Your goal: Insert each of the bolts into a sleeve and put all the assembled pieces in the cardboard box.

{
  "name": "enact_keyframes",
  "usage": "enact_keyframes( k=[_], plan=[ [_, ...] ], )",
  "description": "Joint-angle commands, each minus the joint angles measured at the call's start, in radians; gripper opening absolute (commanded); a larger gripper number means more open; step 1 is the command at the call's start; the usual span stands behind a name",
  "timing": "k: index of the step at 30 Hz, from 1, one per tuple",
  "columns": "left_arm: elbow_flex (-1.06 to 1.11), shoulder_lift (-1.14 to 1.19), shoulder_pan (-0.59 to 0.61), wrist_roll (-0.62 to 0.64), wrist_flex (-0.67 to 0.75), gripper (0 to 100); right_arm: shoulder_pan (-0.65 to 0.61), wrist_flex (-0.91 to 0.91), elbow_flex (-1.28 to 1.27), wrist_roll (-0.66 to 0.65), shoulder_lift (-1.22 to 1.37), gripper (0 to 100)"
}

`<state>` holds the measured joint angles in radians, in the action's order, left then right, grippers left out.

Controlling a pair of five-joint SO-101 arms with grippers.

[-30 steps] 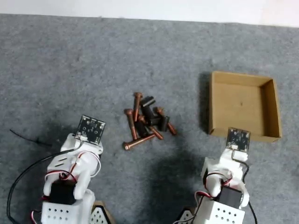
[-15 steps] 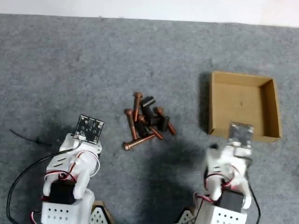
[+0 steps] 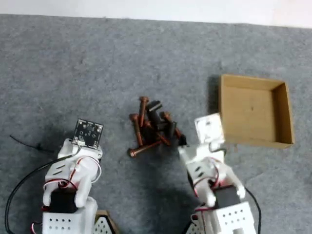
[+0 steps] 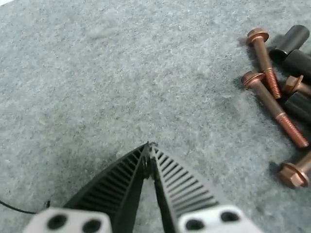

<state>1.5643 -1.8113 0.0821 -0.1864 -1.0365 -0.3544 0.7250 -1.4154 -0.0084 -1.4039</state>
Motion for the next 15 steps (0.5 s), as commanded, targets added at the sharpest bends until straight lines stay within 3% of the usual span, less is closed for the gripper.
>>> enact_keyframes(
  k=[1, 8, 15],
  plan=[
    [0.007, -0.012, 0.012, 0.008, 0.04, 1, -0.031, -0.122, 0.171, 0.049, 0.332, 23.1],
    [0.01, -0.012, 0.012, 0.008, 0.046, 1, -0.159, -0.228, 0.334, 0.066, 0.742, 23.1],
    [0.008, -0.012, 0.012, 0.008, 0.046, 1, -0.165, -0.242, 0.369, 0.126, 0.868, 23.1]
  ],
)
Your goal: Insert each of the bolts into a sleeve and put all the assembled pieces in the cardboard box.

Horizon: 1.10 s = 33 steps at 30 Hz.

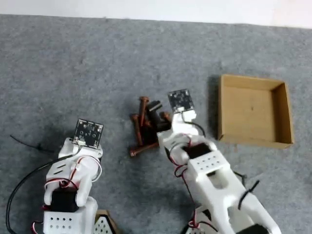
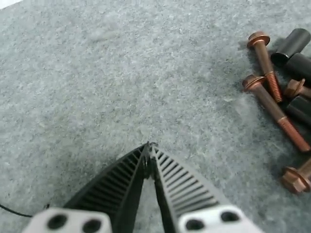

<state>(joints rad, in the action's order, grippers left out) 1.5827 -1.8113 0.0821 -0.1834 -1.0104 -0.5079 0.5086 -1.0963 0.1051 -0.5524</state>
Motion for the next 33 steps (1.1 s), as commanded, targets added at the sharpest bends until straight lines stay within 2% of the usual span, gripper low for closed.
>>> enact_keyframes(
  k=[1, 5, 10, 23, 29, 33],
  plan=[
    [-0.01, -0.012, 0.012, 0.005, 0.02, 1, -0.012, -0.025, 0.05, 0.012, 0.027, 23.1],
    [-0.01, -0.012, 0.012, 0.005, 0.017, 1, -0.01, -0.033, 0.045, 0.012, 0.071, 23.1],
    [-0.01, -0.012, 0.012, 0.005, 0.015, 1, 0.007, -0.171, 0.051, 0.014, 0.183, 23.1],
    [-0.01, -0.012, 0.012, 0.005, 0.014, 1, 0.053, -0.177, 0.097, 0.018, 0.232, 23.1],
    [-0.01, -0.012, 0.012, 0.003, 0.015, 1, 0.068, -0.217, 0.093, 0.091, 0.232, 23.0],
    [-0.01, -0.012, 0.012, 0.002, 0.014, 1, 0.068, -0.217, 0.091, 0.091, 0.232, 14.6]
  ],
)
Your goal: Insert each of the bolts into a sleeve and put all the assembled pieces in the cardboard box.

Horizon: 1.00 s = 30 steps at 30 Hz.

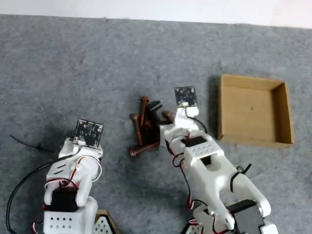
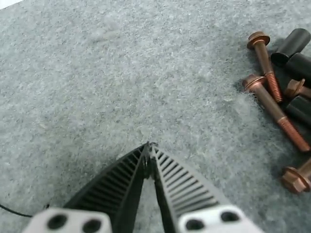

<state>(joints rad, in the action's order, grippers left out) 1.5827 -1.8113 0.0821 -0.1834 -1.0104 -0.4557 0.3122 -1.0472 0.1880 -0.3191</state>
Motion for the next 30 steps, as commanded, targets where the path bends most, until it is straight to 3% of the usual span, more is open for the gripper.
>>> enact_keyframes(
  k=[1, 30],
  plan=[
    [-0.01, -0.012, 0.012, 0.002, 0.014, 1, 0.016, -0.021, 0.042, 0.008, -0.001, 12.1],
    [-0.008, -0.012, 0.013, 0.0, 0.014, 1, 0.015, 0.048, 0.039, 0.003, -0.001, 9.4]
  ],
)
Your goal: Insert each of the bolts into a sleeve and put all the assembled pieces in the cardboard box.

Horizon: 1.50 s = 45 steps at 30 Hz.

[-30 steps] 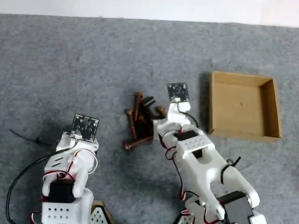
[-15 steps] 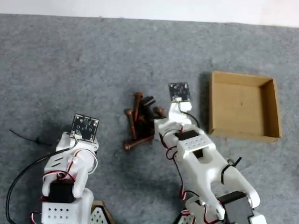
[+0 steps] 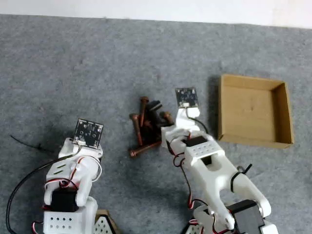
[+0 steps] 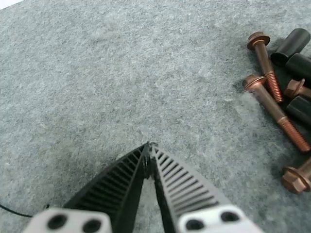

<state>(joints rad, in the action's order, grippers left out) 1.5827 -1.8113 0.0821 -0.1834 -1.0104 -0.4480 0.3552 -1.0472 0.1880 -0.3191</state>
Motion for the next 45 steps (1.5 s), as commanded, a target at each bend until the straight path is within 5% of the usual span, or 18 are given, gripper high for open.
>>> enact_keyframes(
  k=[1, 9, 33, 45],
  plan=[
    [-0.008, -0.012, 0.013, 0.0, 0.014, 1, 0.007, 0.005, 0.039, 0.002, -0.001, 9.4],
    [-0.008, -0.012, 0.013, 0.0, 0.014, 1, 0.007, 0.005, 0.054, 0.002, 0.15, 9.4],
    [-0.008, -0.012, 0.013, 0.0, 0.014, 1, 0.007, 0.007, 0.091, 0.002, 0.067, 0.3],
    [-0.008, -0.012, 0.013, 0.0, 0.014, 1, 0.007, -0.002, -0.2, -0.095, -0.443, 0.3]
  ],
)
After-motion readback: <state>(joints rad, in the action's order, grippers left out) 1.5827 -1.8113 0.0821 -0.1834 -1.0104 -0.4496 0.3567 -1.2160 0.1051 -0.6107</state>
